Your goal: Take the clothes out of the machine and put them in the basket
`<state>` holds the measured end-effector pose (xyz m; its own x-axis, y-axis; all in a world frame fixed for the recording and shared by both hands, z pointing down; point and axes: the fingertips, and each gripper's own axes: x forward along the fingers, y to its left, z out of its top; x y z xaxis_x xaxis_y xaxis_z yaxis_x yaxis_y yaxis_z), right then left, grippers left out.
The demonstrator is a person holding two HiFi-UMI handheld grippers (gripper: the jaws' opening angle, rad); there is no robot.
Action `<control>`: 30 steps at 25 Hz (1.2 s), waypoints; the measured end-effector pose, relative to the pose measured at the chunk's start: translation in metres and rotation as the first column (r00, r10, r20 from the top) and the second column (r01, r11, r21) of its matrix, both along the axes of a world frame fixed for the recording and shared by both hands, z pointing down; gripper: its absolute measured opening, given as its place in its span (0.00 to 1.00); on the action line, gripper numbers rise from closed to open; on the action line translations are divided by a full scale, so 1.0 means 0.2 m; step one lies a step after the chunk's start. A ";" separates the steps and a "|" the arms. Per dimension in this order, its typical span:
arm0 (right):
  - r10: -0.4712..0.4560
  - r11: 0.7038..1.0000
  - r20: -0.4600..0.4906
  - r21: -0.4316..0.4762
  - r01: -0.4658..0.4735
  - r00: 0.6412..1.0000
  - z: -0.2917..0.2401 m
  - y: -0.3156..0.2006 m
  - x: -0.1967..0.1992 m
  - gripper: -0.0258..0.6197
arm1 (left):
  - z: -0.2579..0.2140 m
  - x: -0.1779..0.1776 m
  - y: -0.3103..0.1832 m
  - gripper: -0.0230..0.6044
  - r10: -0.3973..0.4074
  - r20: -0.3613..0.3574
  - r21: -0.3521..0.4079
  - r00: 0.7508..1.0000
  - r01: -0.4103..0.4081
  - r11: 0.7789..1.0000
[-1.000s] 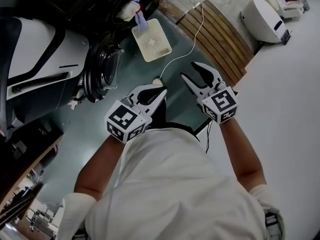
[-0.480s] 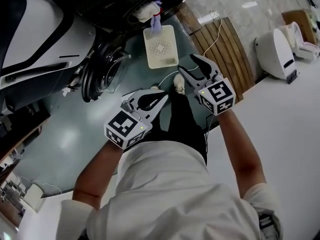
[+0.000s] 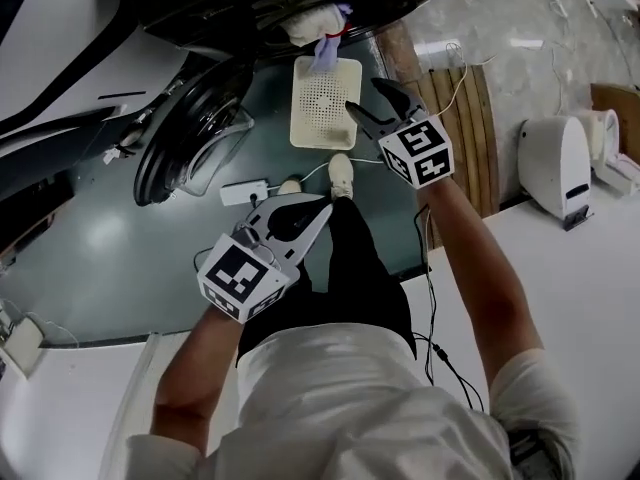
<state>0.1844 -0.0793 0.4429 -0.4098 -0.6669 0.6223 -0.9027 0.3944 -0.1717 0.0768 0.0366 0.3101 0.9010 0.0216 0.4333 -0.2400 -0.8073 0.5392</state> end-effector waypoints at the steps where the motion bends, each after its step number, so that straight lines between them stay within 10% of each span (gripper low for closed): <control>1: -0.015 1.000 -0.006 -0.004 0.015 1.000 0.06 -0.05 0.02 0.42 | 0.03 0.03 -0.02 0.03 -0.013 -0.005 -0.002 1.000 0.013 1.000; 16: -0.259 0.965 -0.102 -0.053 0.255 0.960 0.86 -0.68 0.11 0.53 | 0.41 0.28 -0.23 0.03 -0.150 -0.039 -0.007 0.988 0.150 0.989; 30: -0.280 0.960 -0.249 -0.075 0.270 0.927 1.37 -1.11 0.19 0.64 | 0.68 0.22 -0.27 0.03 -0.230 -0.051 -0.048 0.972 0.228 0.973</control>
<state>0.2223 -0.3009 0.7172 -0.3982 -0.5237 0.7531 -0.7750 0.6313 0.0292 0.1211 -0.0177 0.4452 0.9067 -0.1710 0.3855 -0.3844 -0.7110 0.5888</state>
